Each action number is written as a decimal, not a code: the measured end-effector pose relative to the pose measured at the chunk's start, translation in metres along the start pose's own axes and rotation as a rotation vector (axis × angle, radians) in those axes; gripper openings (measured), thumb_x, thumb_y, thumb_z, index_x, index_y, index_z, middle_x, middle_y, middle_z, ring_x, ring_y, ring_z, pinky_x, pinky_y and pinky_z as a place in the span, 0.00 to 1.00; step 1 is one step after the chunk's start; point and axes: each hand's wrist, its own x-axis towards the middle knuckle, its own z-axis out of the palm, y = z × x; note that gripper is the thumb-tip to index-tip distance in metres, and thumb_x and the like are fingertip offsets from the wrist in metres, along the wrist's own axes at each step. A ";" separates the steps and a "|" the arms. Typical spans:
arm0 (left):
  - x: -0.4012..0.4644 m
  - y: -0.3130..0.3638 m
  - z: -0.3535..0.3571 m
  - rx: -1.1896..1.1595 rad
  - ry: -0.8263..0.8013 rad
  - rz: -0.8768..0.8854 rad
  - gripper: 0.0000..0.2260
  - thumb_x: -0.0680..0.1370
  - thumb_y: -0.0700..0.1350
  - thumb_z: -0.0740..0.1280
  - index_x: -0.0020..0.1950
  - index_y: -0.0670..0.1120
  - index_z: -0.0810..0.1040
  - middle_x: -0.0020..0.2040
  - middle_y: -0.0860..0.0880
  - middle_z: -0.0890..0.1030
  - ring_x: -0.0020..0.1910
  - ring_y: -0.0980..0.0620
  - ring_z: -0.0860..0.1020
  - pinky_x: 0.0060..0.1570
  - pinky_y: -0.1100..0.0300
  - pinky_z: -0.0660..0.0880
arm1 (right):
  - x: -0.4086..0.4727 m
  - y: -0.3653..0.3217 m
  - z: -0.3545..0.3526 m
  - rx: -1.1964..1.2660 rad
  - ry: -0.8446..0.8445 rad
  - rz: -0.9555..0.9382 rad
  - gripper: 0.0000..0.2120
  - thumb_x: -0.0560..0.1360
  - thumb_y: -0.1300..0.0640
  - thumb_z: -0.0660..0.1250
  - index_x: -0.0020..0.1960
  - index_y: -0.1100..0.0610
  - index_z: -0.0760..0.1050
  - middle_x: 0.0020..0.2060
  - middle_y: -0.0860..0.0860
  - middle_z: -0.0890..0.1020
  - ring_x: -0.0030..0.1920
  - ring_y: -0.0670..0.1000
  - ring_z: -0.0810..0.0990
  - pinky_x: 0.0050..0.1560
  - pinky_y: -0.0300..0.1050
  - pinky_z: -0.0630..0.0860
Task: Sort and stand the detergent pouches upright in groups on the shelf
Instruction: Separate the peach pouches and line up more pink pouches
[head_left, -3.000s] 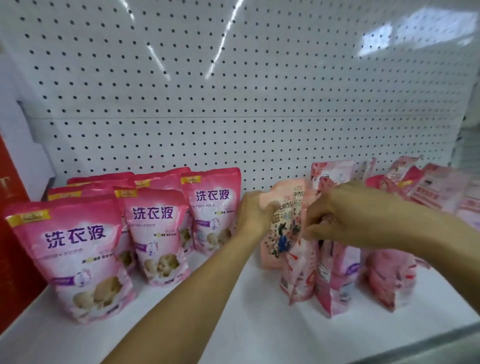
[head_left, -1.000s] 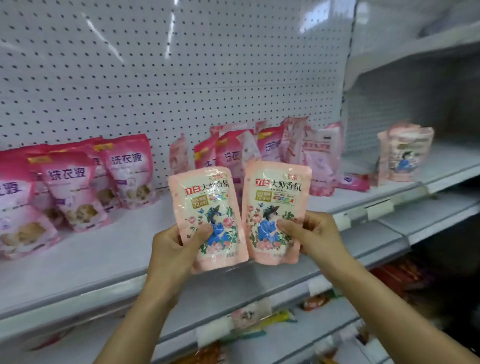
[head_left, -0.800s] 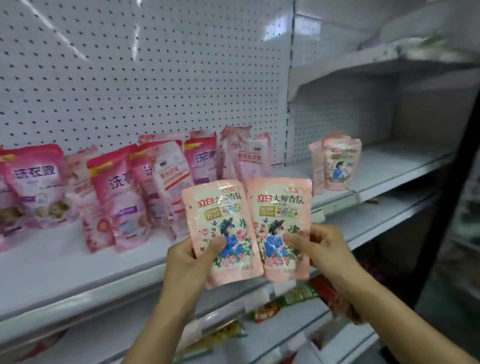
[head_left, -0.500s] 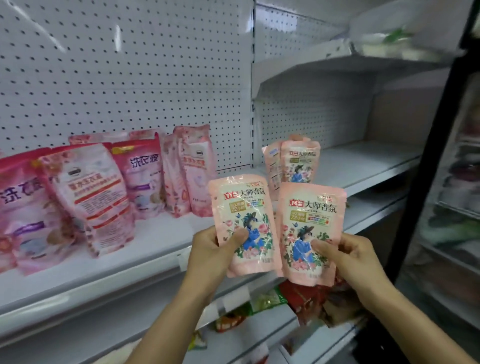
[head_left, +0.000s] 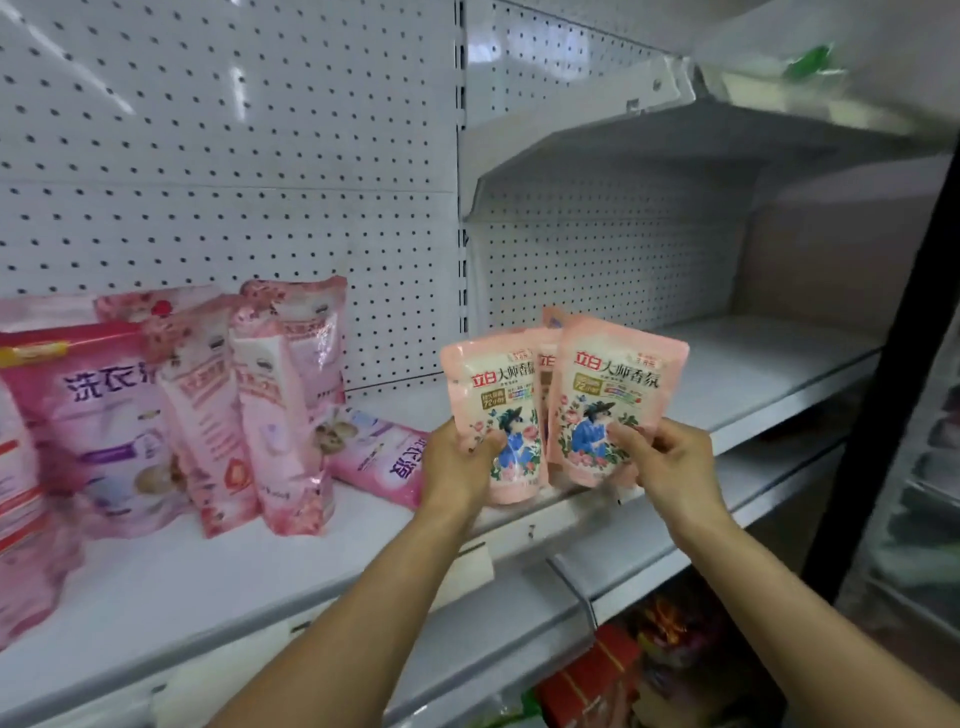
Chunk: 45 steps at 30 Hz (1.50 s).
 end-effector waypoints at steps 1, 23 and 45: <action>0.012 -0.002 0.006 0.006 0.019 -0.012 0.09 0.78 0.38 0.69 0.58 0.45 0.80 0.53 0.48 0.84 0.45 0.51 0.82 0.40 0.63 0.78 | 0.015 0.008 0.004 -0.010 -0.011 0.022 0.03 0.75 0.66 0.69 0.47 0.62 0.81 0.41 0.52 0.84 0.31 0.38 0.82 0.26 0.31 0.74; 0.064 -0.002 0.027 0.261 0.083 -0.069 0.19 0.78 0.39 0.69 0.66 0.46 0.66 0.62 0.48 0.78 0.60 0.48 0.79 0.60 0.47 0.78 | 0.096 0.052 0.034 -0.306 -0.295 -0.051 0.02 0.73 0.48 0.71 0.46 0.42 0.79 0.43 0.41 0.85 0.44 0.48 0.84 0.47 0.59 0.81; -0.069 0.001 -0.105 0.329 0.659 0.313 0.09 0.79 0.41 0.68 0.57 0.52 0.77 0.54 0.56 0.79 0.52 0.61 0.78 0.46 0.74 0.73 | -0.015 0.008 0.113 -0.312 -0.720 -0.620 0.14 0.74 0.49 0.68 0.58 0.49 0.74 0.54 0.42 0.74 0.57 0.48 0.73 0.53 0.46 0.74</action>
